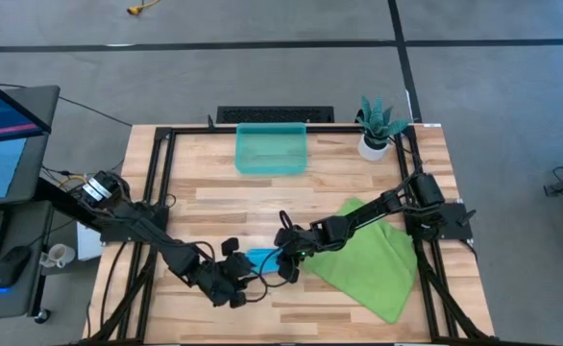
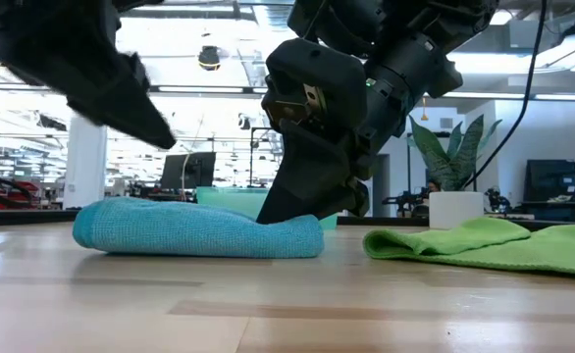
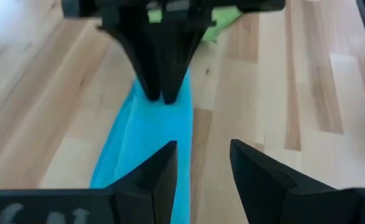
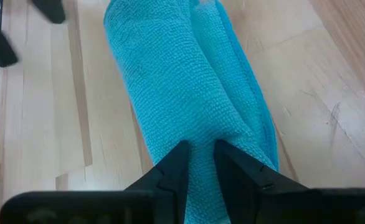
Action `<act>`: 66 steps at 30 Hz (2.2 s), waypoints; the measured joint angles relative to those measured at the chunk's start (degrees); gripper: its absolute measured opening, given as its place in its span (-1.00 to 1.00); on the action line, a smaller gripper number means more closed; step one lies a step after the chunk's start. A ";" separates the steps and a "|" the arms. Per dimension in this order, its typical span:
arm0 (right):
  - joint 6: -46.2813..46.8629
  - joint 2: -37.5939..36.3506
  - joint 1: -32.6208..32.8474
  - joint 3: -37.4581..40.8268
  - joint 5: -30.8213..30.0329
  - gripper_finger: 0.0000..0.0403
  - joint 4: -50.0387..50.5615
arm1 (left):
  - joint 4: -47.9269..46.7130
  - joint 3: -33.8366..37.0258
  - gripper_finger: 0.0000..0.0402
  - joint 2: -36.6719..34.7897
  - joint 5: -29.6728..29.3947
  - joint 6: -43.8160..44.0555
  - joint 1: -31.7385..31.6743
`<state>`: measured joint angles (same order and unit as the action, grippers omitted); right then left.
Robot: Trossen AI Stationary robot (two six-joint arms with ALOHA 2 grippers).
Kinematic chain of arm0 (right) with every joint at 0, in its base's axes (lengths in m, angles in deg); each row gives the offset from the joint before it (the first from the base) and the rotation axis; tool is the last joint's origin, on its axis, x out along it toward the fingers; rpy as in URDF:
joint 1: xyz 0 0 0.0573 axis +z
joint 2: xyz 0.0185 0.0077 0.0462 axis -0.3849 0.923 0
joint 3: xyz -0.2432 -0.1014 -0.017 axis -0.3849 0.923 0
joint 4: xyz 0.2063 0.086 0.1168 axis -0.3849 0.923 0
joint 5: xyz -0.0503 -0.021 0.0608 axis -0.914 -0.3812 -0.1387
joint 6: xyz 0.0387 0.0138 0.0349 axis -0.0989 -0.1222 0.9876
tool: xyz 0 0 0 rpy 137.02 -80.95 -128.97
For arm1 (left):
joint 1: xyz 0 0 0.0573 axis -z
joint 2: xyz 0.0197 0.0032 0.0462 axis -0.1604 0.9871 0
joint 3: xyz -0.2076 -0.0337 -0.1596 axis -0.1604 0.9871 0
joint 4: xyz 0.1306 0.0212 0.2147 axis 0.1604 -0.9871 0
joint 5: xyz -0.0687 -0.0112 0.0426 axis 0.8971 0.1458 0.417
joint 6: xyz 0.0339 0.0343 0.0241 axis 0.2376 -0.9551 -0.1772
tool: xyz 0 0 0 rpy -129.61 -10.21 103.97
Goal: Roll microfiber towels into tight, uniform cylinder then place into a basket
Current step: Roll the blue microfiber cloth, then put the microfiber cloth into the blue bin
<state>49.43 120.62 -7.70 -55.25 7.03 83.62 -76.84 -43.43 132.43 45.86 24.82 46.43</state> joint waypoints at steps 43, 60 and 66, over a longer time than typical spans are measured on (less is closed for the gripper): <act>-5.97 -17.78 -2.85 0.33 -4.99 -0.19 20.16 | -1.28 0.42 -0.31 9.77 7.15 8.77 -4.34; 5.30 -15.86 3.40 19.63 -13.94 -0.24 -20.84 | -0.59 0.47 -0.31 9.77 7.05 8.79 -4.34; -5.32 -15.26 0.10 16.81 -9.82 -0.13 -20.34 | -0.30 0.47 -0.31 9.77 7.00 8.83 -4.34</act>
<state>44.11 105.36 -7.60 -38.44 -2.79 63.28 -77.14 -42.97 142.20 52.85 33.65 42.09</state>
